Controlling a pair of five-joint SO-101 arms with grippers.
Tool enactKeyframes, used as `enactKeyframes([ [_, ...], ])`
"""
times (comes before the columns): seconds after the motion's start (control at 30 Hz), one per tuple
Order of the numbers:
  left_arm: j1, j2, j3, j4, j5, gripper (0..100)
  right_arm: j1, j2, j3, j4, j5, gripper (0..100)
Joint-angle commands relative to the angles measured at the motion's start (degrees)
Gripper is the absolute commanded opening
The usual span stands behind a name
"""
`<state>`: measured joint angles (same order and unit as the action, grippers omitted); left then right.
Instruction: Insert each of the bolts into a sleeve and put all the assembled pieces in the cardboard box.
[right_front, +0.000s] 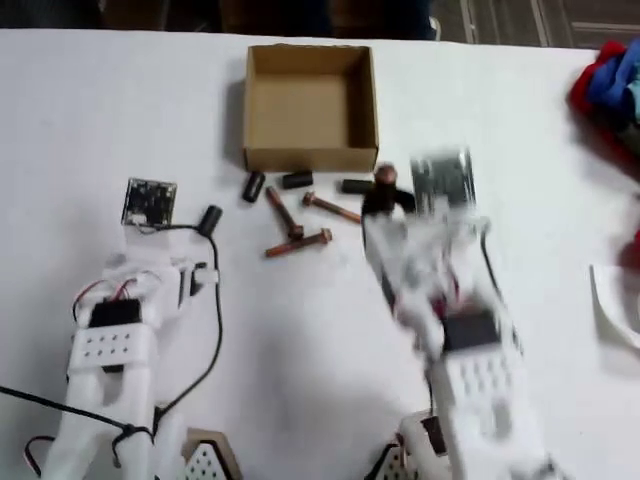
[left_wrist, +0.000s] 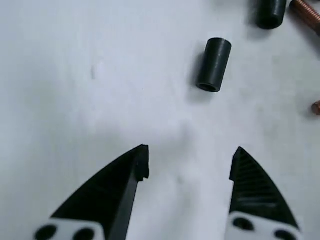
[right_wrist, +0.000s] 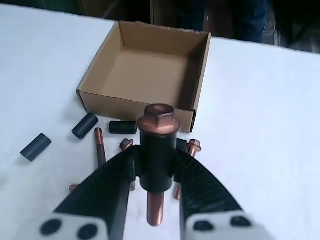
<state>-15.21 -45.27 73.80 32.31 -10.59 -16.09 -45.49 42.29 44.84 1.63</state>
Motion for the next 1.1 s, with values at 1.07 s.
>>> enactKeyframes([
  [1.07, 3.1, -1.1, 4.2, -6.4, -0.4, 27, 3.9, 120.9, -130.9, 6.8, -3.7, 2.0],
])
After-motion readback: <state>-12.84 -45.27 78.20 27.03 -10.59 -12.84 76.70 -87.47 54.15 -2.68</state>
